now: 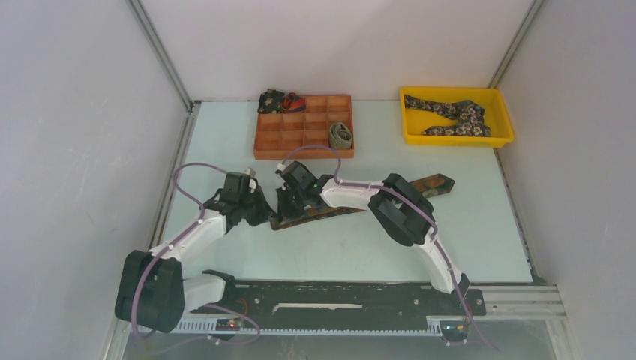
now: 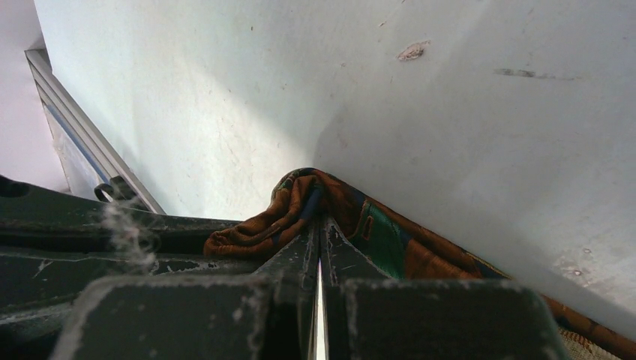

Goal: Roll the ties
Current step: Roll the tie at the center of the board.

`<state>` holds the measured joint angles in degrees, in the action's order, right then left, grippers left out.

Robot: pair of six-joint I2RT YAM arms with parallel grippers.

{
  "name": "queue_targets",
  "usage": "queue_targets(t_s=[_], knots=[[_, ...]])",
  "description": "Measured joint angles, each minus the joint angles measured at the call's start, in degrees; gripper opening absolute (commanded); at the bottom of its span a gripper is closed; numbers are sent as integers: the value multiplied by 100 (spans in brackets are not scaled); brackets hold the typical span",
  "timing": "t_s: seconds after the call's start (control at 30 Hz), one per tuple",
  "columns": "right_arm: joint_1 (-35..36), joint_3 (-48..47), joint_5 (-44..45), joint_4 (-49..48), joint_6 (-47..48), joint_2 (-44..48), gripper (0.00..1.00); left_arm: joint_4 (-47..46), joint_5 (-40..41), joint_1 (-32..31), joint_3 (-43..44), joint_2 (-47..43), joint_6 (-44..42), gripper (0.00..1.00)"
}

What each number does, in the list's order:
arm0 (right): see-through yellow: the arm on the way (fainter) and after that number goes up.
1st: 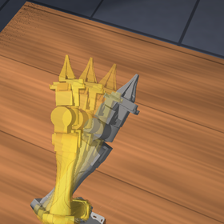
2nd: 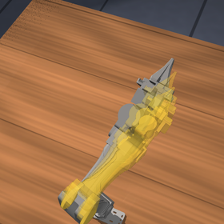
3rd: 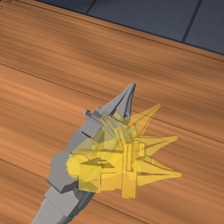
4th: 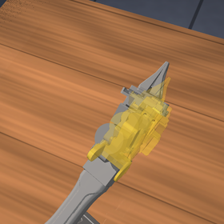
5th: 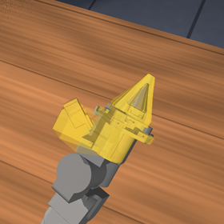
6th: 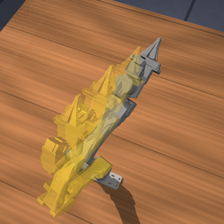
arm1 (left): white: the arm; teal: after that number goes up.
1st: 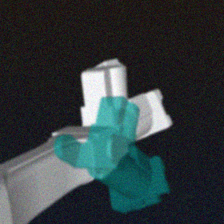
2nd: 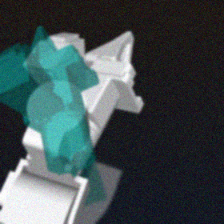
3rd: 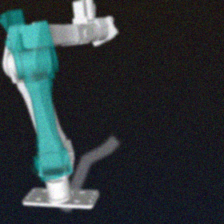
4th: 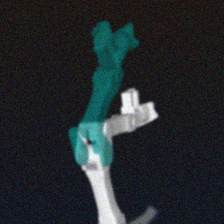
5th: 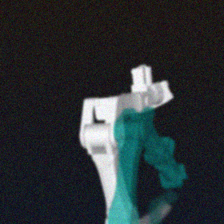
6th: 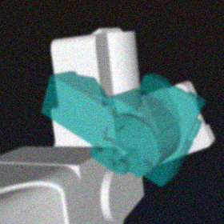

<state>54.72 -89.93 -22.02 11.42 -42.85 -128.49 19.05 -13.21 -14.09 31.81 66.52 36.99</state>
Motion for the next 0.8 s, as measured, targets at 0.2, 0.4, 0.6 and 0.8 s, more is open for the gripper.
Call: queue_targets(t_s=[0.2, 0.4, 0.6, 0.8], knots=[[-35, 26, -24, -4, -20, 0, 0, 85, 63, -76, 192, 293, -7, 0], [-103, 188, -153, -203, -28, 28, 0, 254, 205, -221, 422, 522, -44, 0], [-188, 577, -164, -393, -22, 247, 0, 337, 258, -417, 634, 848, -96, 0], [-247, 1056, -146, -378, 26, 581, 0, 297, 321, -629, 741, 1200, -101, 0]])
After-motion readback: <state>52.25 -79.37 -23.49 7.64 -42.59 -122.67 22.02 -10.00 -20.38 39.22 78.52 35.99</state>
